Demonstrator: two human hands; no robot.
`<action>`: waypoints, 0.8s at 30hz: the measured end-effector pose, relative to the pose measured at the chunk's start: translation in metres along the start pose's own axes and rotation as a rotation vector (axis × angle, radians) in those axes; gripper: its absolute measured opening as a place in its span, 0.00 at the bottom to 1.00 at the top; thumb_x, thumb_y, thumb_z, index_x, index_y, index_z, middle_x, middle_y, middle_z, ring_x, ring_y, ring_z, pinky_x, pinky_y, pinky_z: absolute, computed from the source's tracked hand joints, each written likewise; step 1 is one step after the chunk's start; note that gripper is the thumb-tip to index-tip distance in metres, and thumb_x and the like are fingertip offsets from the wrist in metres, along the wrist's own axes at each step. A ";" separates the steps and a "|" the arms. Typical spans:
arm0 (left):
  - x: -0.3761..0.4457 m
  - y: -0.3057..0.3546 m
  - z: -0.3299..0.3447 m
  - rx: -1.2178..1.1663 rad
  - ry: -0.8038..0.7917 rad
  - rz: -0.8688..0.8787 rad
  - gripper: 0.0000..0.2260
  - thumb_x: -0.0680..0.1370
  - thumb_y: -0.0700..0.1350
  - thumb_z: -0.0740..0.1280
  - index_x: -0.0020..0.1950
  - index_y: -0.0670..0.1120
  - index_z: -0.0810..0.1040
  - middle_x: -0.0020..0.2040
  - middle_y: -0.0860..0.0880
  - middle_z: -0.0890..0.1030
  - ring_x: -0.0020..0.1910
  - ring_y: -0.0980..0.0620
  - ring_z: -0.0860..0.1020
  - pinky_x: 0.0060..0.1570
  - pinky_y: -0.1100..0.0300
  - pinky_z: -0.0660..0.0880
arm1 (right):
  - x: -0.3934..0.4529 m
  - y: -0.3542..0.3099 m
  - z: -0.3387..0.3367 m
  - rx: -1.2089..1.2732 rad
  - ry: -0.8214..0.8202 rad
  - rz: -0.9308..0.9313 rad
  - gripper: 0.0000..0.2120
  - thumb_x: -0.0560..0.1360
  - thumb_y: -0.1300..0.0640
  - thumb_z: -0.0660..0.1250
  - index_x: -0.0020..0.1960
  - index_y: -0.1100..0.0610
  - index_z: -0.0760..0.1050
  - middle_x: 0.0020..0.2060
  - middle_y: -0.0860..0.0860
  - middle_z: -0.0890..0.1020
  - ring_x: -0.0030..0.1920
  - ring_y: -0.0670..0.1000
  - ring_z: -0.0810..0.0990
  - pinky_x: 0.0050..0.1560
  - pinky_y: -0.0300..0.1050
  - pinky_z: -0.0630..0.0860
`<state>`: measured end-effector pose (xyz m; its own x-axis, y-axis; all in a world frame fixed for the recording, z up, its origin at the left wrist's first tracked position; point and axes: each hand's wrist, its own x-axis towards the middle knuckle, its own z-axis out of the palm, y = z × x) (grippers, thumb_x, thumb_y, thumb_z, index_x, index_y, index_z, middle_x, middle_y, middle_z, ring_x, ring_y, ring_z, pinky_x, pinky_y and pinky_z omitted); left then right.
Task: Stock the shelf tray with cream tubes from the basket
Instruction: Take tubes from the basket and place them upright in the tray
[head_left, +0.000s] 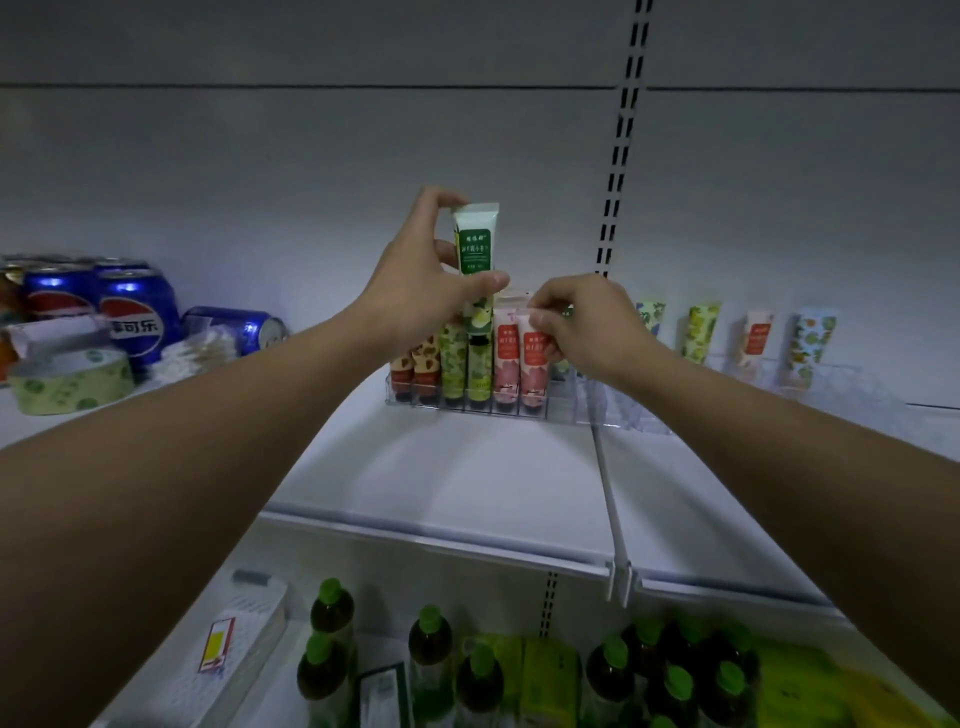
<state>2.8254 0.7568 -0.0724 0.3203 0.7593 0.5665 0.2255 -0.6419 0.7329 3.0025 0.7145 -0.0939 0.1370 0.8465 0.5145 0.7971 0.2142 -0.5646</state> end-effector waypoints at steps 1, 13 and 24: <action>0.000 -0.001 0.001 0.000 -0.010 -0.004 0.28 0.71 0.48 0.76 0.65 0.57 0.64 0.48 0.51 0.82 0.40 0.55 0.84 0.41 0.56 0.81 | 0.000 0.001 0.002 0.000 0.010 0.006 0.04 0.79 0.59 0.65 0.50 0.56 0.80 0.45 0.54 0.82 0.39 0.50 0.81 0.38 0.41 0.79; -0.001 0.050 0.002 -0.009 -0.010 -0.009 0.21 0.72 0.43 0.75 0.57 0.48 0.65 0.50 0.46 0.81 0.40 0.53 0.84 0.34 0.63 0.79 | -0.037 0.008 -0.024 -0.175 0.017 0.035 0.10 0.81 0.52 0.58 0.51 0.58 0.73 0.41 0.52 0.79 0.43 0.54 0.78 0.41 0.48 0.75; 0.023 0.087 0.055 0.093 -0.038 -0.015 0.17 0.71 0.39 0.75 0.54 0.40 0.72 0.47 0.45 0.79 0.43 0.50 0.82 0.41 0.56 0.82 | -0.096 0.069 -0.014 -0.272 -0.485 -0.127 0.25 0.78 0.37 0.56 0.71 0.47 0.69 0.69 0.46 0.72 0.68 0.50 0.67 0.70 0.50 0.64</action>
<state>2.9031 0.7123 -0.0168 0.3504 0.7656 0.5396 0.3147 -0.6388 0.7021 3.0527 0.6413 -0.1726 -0.2045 0.9629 0.1760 0.9213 0.2500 -0.2978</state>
